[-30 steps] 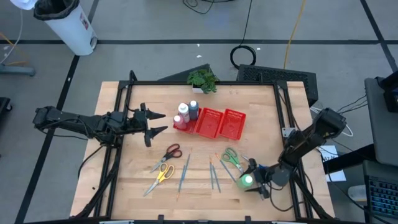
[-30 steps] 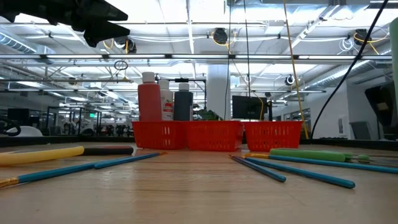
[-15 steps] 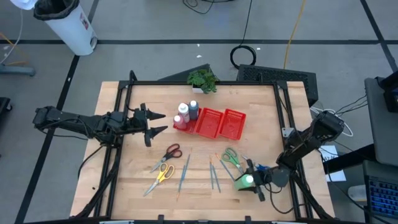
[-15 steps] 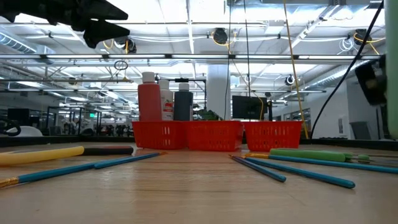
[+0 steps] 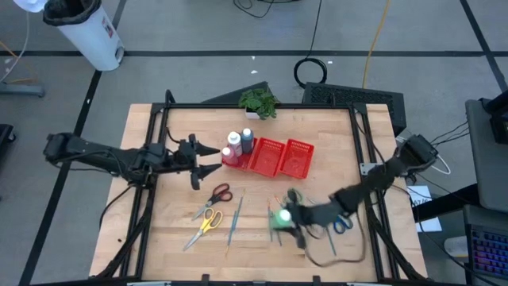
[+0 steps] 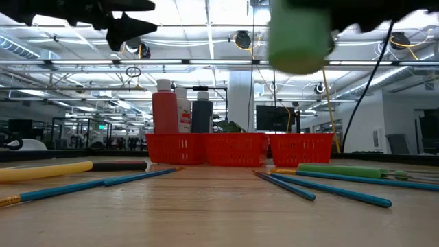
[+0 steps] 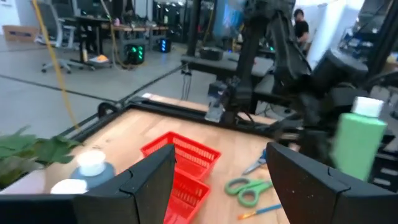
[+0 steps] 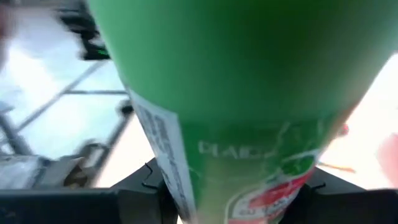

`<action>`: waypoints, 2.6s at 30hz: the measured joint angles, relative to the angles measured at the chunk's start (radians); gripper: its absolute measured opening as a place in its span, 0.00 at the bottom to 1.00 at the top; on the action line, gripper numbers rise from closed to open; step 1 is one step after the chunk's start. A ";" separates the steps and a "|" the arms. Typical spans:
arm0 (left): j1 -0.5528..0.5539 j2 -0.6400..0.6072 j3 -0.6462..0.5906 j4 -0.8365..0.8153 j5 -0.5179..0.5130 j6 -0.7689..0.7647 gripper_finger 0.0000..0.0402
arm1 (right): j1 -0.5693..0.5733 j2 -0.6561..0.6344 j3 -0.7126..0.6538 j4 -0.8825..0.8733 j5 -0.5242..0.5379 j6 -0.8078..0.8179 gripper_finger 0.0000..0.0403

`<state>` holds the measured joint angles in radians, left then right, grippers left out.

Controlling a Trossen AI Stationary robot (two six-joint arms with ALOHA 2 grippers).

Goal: Pick & Place Paint Supplies
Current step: Put the green paint bottle into the left red bin

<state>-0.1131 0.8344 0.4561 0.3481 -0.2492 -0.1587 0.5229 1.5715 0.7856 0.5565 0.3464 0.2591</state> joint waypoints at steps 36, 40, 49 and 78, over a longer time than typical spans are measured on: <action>-0.104 0.803 0.644 -0.394 0.118 0.024 0.64 | -0.221 0.305 0.035 0.112 -0.037 -0.010 0.40; -0.104 0.818 0.644 -0.386 0.118 0.024 0.64 | -0.221 0.305 0.034 0.106 -0.036 -0.010 0.40; -0.101 0.837 0.643 -0.361 0.114 0.025 0.63 | -0.221 0.305 0.034 0.108 -0.036 -0.010 0.40; -0.101 0.676 0.690 -0.463 0.050 0.041 0.30 | -0.222 0.304 0.034 0.177 -0.028 -0.014 0.66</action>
<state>-0.2146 1.5108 1.1464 -0.1144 -0.1988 -0.1179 0.3004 1.8759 0.8195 0.7340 0.3187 0.2455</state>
